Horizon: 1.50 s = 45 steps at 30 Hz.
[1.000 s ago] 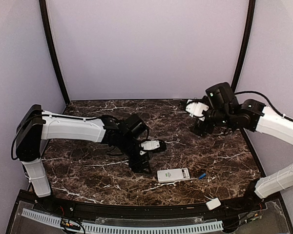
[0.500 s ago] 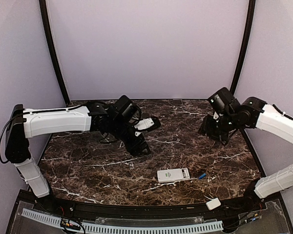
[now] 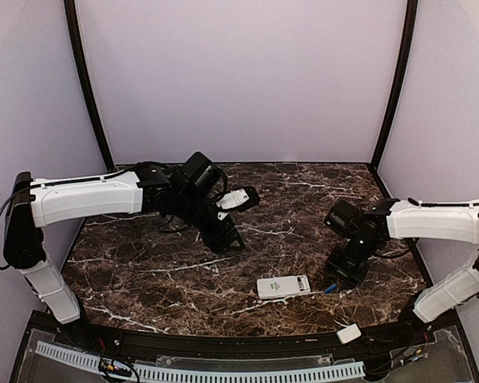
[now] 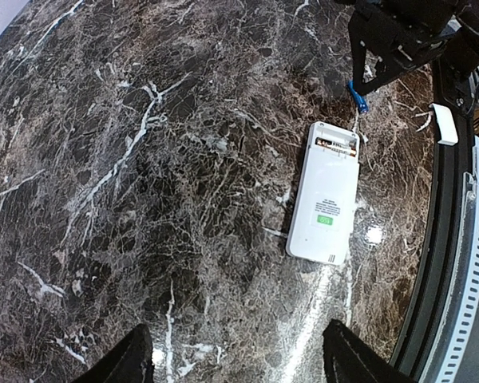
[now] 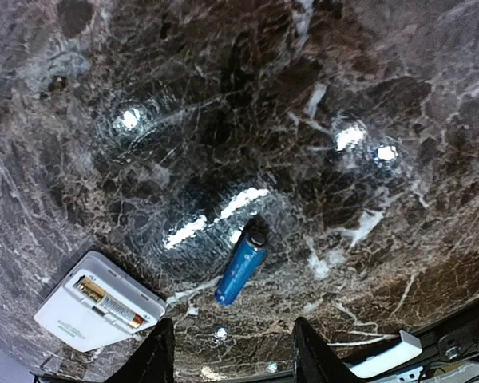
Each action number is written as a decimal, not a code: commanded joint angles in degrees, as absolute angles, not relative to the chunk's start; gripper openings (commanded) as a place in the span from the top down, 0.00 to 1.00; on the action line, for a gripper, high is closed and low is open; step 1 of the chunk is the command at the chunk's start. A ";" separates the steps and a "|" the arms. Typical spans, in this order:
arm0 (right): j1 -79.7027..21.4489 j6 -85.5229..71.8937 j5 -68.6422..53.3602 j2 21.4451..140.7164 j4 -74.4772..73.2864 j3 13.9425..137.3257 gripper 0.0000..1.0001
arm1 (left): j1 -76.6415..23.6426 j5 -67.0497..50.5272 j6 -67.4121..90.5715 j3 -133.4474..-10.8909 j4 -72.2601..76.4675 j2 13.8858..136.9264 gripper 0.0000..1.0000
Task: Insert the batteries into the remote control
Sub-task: Pick up the battery at the center of the board.
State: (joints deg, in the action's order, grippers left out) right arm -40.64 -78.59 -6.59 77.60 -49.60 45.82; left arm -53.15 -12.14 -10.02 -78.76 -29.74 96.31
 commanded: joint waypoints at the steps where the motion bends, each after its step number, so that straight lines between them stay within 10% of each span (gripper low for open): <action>1: -40.81 -78.37 -8.95 82.14 -46.67 46.62 0.55 | -53.27 -11.80 -10.73 -78.34 -31.18 95.07 0.28; 27: -40.21 -69.33 -5.75 88.28 -44.46 44.79 1.00 | -53.21 -11.66 -11.83 -78.31 -31.73 95.35 0.28; 36: -45.58 -34.54 4.41 72.47 -39.04 59.35 1.00 | -53.26 -10.12 -12.83 -78.03 -31.05 95.07 0.28; 45: -48.75 4.55 -8.81 53.58 -1.66 56.77 1.00 | -53.21 -12.21 -16.27 -72.35 -22.12 88.84 0.28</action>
